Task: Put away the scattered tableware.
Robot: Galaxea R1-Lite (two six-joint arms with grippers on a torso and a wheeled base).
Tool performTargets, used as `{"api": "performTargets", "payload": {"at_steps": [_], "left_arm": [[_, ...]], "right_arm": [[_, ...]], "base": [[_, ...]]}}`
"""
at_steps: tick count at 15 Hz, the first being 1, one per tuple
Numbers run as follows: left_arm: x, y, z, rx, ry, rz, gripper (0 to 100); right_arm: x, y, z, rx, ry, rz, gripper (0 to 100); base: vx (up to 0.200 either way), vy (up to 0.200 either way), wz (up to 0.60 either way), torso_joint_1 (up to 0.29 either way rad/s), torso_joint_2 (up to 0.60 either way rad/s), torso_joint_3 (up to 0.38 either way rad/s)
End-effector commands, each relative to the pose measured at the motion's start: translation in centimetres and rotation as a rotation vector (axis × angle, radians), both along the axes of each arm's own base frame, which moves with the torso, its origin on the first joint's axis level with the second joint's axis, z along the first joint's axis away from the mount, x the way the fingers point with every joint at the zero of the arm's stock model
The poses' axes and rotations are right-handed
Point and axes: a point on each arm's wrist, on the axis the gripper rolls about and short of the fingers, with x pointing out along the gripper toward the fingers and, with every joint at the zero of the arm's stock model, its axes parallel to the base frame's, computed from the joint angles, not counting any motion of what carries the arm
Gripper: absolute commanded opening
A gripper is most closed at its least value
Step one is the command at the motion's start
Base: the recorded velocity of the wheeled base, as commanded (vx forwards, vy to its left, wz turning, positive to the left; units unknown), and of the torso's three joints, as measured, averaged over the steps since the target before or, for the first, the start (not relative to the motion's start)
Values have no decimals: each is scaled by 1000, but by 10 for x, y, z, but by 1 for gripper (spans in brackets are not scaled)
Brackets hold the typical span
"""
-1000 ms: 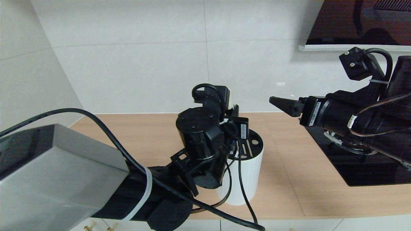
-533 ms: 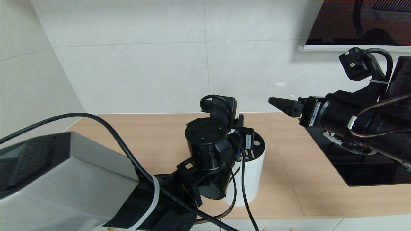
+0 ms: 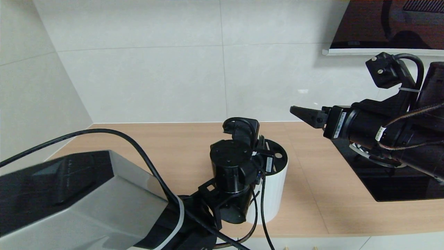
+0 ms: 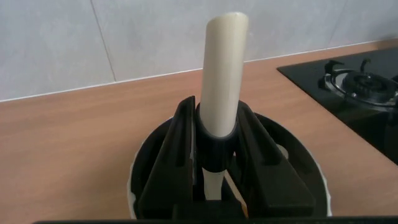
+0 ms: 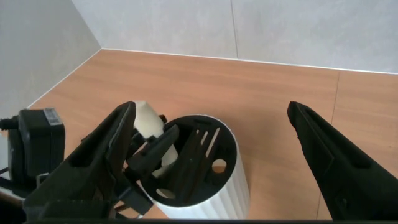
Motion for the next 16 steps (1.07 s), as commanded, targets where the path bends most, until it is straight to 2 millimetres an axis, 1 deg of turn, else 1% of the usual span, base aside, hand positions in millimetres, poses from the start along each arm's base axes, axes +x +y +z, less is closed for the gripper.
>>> {"api": "performTargets", "payload": {"at_steps": [1, 2, 11, 12, 13, 14, 15, 16], "left_arm": [[0, 0, -2, 6, 5, 1, 0], [0, 0, -2, 6, 5, 1, 100], [-2, 3, 4, -5, -4, 1, 100], [-5, 6, 9, -11, -8, 1, 100], [-11, 13, 22, -27, -23, -7, 100], [-15, 18, 29, -38, -32, -10, 100], [-23, 28, 46, -64, -56, -33, 100], [-35, 44, 64, -90, -83, -74, 100]], "right_arm": [[0, 0, -1, -1, 2, 0, 100], [1, 0, -1, -2, 3, 0, 100], [1, 0, -1, -3, 4, 0, 100], [0, 0, -1, -2, 3, 0, 100], [0, 0, -1, -1, 2, 0, 100], [0, 0, -1, -1, 2, 0, 100], [-1, -1, 0, 1, -1, 0, 100], [-2, -1, -1, 0, 1, 0, 100]], "base": [[0, 0, 0, 0, 0, 0], [0, 0, 0, 0, 0, 0], [0, 0, 0, 0, 0, 0], [0, 0, 0, 0, 0, 0], [0, 0, 0, 0, 0, 0], [0, 0, 0, 0, 0, 0], [0, 0, 0, 0, 0, 0], [0, 0, 0, 0, 0, 0]]}}
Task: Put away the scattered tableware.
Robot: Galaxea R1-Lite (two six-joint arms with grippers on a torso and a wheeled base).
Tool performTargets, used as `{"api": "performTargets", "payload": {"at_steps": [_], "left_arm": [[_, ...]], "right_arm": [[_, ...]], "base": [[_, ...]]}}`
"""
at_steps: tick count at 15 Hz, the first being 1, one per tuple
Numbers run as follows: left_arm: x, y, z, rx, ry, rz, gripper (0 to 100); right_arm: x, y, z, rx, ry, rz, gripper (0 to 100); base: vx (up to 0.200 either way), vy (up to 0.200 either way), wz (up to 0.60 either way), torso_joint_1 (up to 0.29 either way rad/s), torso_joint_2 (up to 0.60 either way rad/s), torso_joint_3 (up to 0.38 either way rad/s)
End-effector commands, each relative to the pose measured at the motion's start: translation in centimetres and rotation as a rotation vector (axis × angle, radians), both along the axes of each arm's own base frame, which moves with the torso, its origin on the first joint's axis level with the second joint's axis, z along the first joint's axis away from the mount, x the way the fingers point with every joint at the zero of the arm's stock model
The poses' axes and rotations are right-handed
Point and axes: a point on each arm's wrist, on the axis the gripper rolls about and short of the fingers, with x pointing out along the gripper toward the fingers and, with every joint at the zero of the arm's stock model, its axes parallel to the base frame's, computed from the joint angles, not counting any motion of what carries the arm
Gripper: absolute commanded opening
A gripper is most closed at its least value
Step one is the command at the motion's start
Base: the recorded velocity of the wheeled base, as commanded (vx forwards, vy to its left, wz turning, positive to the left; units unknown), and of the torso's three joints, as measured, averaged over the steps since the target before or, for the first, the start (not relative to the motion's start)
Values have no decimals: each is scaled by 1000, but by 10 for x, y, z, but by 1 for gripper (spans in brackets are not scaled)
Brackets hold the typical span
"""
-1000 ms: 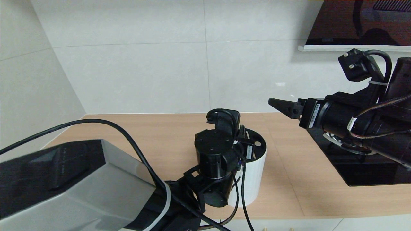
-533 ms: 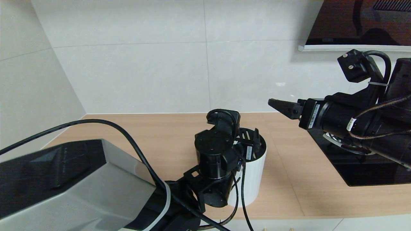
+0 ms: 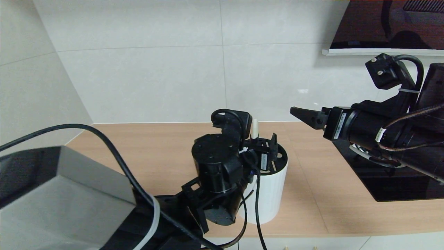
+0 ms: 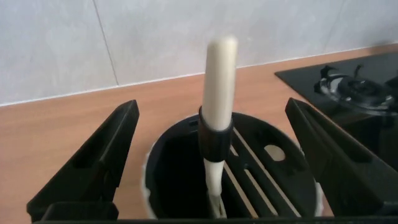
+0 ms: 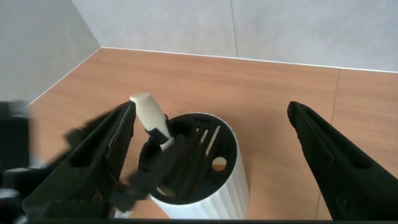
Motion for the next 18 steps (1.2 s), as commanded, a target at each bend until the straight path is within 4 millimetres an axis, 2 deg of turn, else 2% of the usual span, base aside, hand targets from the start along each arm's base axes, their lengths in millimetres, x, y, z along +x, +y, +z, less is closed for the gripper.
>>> {"api": "performTargets", "payload": {"at_steps": [1, 4, 5, 7, 8, 9, 11, 12, 13, 14, 15, 18], "left_arm": [[-29, 37, 49, -79, -76, -74, 100], [-48, 87, 81, -96, -120, -104, 100], [-56, 112, 95, -99, -137, -110, 100], [-75, 149, 112, -115, -184, -118, 100], [-77, 155, 113, -119, -192, -105, 100], [-94, 190, 116, -126, -228, -50, 100], [-130, 221, 113, -113, -219, -20, 100], [-144, 230, 109, -106, -208, -20, 100], [-176, 252, 96, -70, -157, -10, 100], [-191, 263, 89, -54, -133, 16, 100], [-220, 281, 75, -22, -89, 54, 100], [-264, 298, 53, -11, -88, 151, 100]], "right_arm": [[-1, -1, 0, 2, -2, 0, 100], [-8, -6, 5, 10, -17, -5, 100], [-14, -11, 10, 15, -35, -6, 100], [-31, -27, 18, 19, -79, -25, 100], [-33, -30, 17, 16, -81, -30, 100], [-46, -53, 10, 8, -84, -90, 100], [-75, -79, 4, 22, -112, -127, 100], [-86, -85, 0, 26, -120, -129, 100], [-117, -101, -10, 44, -156, -126, 100], [-131, -108, -16, 50, -172, -128, 100], [-157, -122, -24, 46, -198, -156, 100], [-210, -147, -39, 12, -214, -236, 100]], "base": [[0, 0, 0, 0, 0, 0], [0, 0, 0, 0, 0, 0], [0, 0, 0, 0, 0, 0], [0, 0, 0, 0, 0, 0], [0, 0, 0, 0, 0, 0], [0, 0, 0, 0, 0, 0], [0, 0, 0, 0, 0, 0], [0, 0, 0, 0, 0, 0], [0, 0, 0, 0, 0, 0], [0, 0, 0, 0, 0, 0], [0, 0, 0, 0, 0, 0], [0, 0, 0, 0, 0, 0]]}}
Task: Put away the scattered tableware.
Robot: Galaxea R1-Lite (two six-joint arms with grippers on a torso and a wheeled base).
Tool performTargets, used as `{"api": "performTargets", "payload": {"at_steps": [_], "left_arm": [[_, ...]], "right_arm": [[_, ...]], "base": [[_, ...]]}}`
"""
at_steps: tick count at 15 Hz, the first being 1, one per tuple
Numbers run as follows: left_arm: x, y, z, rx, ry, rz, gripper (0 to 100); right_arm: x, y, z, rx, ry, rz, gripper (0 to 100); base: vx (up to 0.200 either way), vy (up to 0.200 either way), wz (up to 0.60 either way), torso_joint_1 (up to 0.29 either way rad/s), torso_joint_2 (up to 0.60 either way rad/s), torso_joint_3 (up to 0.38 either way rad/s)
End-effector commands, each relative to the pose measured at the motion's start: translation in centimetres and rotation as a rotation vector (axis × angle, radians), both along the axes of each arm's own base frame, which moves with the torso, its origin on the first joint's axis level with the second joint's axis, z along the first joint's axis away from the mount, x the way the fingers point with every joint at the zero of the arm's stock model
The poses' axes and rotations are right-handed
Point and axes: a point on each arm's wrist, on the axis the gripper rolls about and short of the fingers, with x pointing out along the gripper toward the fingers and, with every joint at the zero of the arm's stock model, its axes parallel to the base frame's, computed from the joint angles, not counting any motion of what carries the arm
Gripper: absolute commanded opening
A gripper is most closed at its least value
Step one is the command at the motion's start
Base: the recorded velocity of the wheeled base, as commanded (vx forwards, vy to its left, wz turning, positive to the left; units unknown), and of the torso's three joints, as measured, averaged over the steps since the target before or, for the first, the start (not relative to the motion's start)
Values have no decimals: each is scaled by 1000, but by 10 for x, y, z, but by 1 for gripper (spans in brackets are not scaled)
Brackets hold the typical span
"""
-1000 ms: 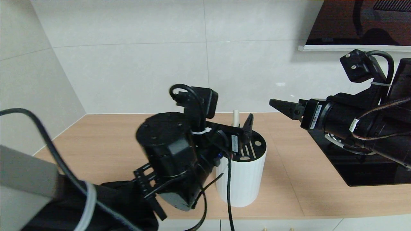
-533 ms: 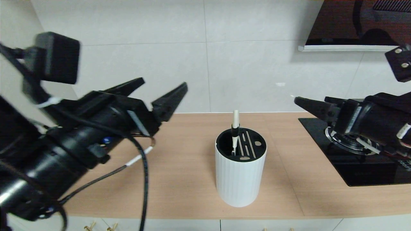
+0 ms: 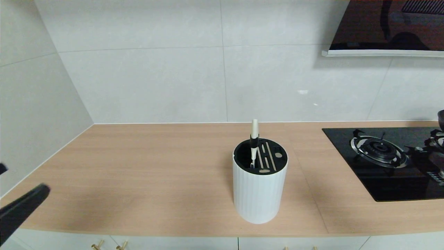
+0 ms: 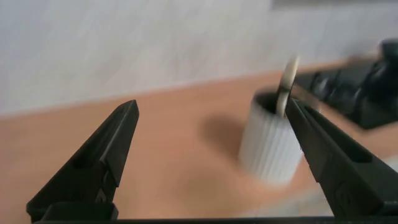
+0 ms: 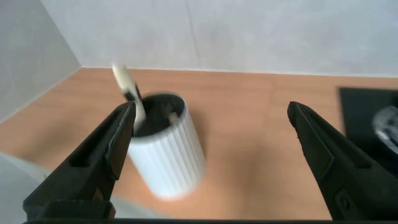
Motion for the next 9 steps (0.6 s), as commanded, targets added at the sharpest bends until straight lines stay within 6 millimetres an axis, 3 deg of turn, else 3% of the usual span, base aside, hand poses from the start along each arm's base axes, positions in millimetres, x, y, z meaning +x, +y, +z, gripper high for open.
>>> {"api": "performTargets", "payload": {"at_steps": [1, 4, 6, 9], "left_arm": [[-74, 29, -28, -47, -129, 124, 100], [-93, 30, -34, -54, -178, 197, 100], [-97, 25, -41, -53, -194, 303, 100], [-104, 19, -39, -34, -232, 402, 100]], "right_arm": [[-78, -34, -21, -15, -122, -121, 100], [-103, -38, -37, -90, -147, -236, 100], [-112, -34, -65, -149, -111, -339, 100], [-120, -29, -70, -160, -163, -437, 100]], "base": [[0, 0, 0, 0, 0, 0], [0, 0, 0, 0, 0, 0], [0, 0, 0, 0, 0, 0], [0, 0, 0, 0, 0, 0]]}}
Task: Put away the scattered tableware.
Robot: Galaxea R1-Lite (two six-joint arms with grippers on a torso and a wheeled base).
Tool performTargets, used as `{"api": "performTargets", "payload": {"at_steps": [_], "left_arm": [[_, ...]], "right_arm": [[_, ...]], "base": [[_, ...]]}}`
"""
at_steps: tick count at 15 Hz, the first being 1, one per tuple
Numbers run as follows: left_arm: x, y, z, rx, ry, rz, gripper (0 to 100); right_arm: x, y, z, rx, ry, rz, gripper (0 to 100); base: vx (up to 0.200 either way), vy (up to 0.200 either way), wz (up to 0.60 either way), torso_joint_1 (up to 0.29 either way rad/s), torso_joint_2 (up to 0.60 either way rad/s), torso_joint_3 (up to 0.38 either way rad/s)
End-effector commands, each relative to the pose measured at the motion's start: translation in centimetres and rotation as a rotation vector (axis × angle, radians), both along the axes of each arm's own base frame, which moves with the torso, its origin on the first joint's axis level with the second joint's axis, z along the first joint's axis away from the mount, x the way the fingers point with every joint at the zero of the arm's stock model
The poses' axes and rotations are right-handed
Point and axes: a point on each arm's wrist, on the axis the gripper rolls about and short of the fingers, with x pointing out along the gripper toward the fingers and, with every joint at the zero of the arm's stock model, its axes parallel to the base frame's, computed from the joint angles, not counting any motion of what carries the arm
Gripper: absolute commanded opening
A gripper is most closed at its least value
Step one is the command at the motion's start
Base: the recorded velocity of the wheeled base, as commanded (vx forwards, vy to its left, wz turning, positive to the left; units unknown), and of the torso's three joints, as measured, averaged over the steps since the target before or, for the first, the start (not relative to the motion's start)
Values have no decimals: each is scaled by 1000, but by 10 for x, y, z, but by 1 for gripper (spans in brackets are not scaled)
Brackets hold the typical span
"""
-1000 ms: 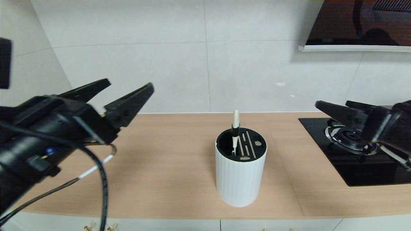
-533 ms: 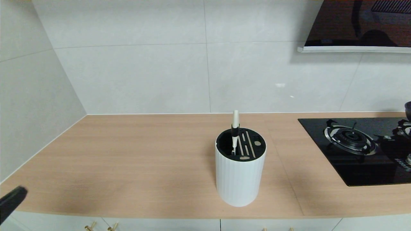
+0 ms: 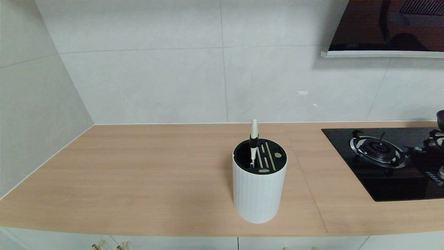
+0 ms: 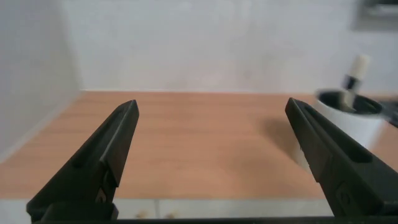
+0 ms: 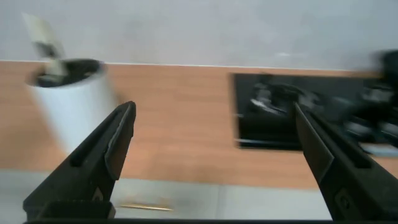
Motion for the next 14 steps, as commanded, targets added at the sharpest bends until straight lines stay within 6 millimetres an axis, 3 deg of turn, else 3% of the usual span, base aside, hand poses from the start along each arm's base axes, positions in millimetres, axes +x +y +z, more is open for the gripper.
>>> {"api": "performTargets", "payload": {"at_steps": [1, 3, 6, 8, 14], "left_arm": [[-9, -5, -2, 10, -42, 73, 100], [-7, -8, -12, 24, -26, 111, 100], [21, -7, -75, 69, 158, 41, 100], [33, -7, -98, 68, 173, 34, 100], [37, -8, -114, 68, 250, -5, 100]], "right_arm": [[-14, 3, -7, -14, -79, -72, 100], [-12, 3, -13, -14, -79, -85, 100], [6, 3, -52, -16, 33, -67, 100], [17, 3, -71, -25, 16, -51, 100], [20, 5, -89, -23, 143, 37, 100]], "base": [[0, 0, 0, 0, 0, 0], [0, 0, 0, 0, 0, 0], [0, 0, 0, 0, 0, 0], [0, 0, 0, 0, 0, 0], [0, 0, 0, 0, 0, 0]]}}
